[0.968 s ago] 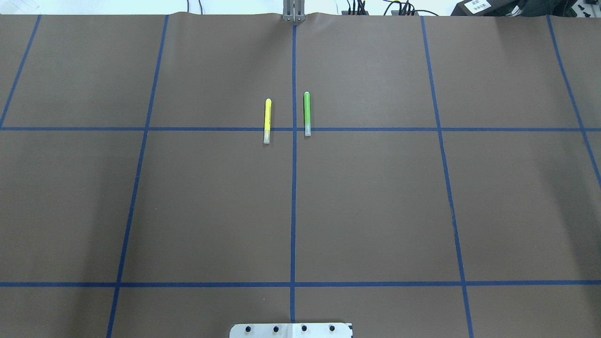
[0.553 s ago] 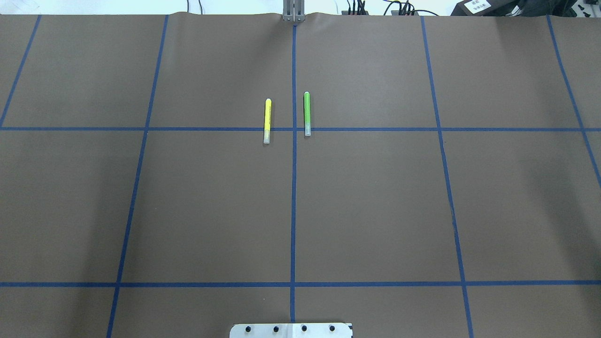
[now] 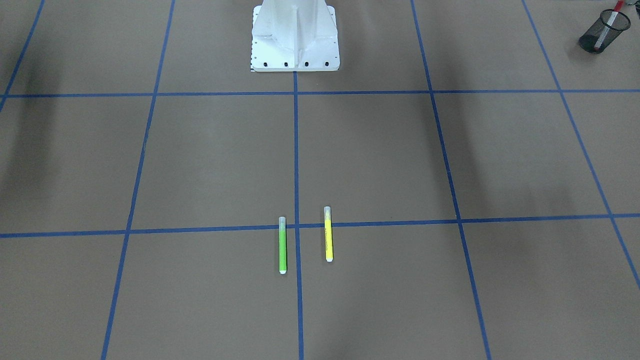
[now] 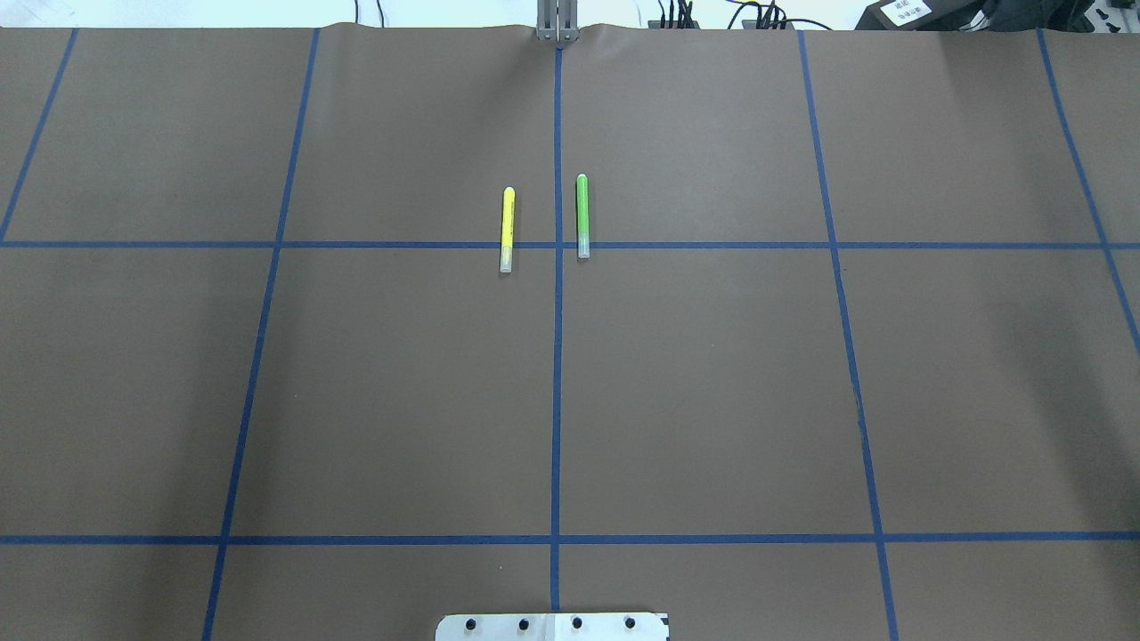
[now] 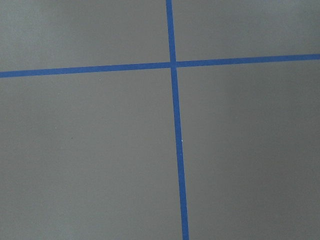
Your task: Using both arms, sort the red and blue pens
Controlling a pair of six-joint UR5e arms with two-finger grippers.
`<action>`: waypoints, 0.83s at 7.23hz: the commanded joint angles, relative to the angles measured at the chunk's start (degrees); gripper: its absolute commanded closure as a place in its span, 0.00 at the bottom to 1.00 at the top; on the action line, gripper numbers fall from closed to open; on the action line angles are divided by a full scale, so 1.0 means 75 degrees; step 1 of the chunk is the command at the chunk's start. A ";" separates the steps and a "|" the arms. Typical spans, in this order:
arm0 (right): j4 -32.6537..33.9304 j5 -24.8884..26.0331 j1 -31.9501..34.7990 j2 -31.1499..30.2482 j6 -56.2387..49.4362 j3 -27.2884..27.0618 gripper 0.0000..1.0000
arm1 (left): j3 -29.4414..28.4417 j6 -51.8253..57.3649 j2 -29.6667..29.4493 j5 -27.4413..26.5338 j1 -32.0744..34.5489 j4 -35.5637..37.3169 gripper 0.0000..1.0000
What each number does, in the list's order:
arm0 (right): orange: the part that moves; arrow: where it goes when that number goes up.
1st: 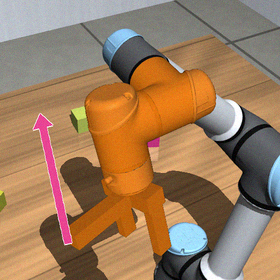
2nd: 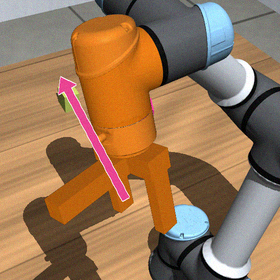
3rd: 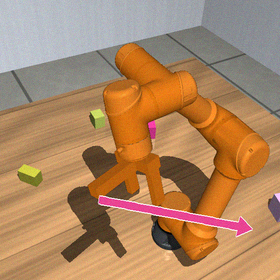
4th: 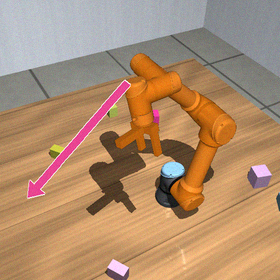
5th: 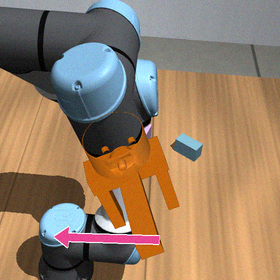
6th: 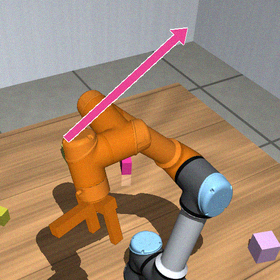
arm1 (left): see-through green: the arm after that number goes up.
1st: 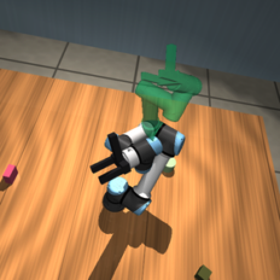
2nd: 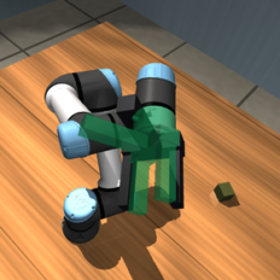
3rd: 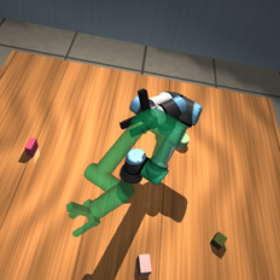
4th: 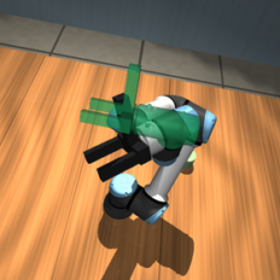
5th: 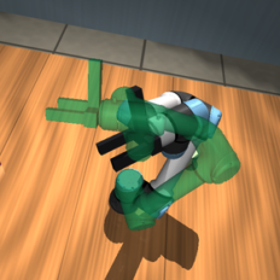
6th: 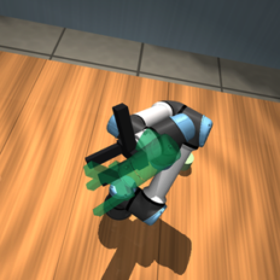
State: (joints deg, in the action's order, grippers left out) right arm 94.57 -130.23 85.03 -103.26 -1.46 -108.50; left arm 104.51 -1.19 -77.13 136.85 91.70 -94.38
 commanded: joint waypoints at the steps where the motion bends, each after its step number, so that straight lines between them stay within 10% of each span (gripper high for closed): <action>1: 0.0000 0.0008 0.0007 0.0010 0.0065 0.0017 0.00 | -0.0012 0.0019 -0.0158 -0.0023 -0.0028 0.0384 0.00; 6: -0.0011 0.0067 0.0241 0.0010 -0.0004 0.0123 0.01 | -0.0012 0.0019 -0.0111 0.0011 -0.0028 0.0337 0.00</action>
State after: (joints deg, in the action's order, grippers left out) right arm 94.54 -129.94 86.28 -103.31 -1.32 -107.70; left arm 104.40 -1.05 -78.02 136.79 91.50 -91.80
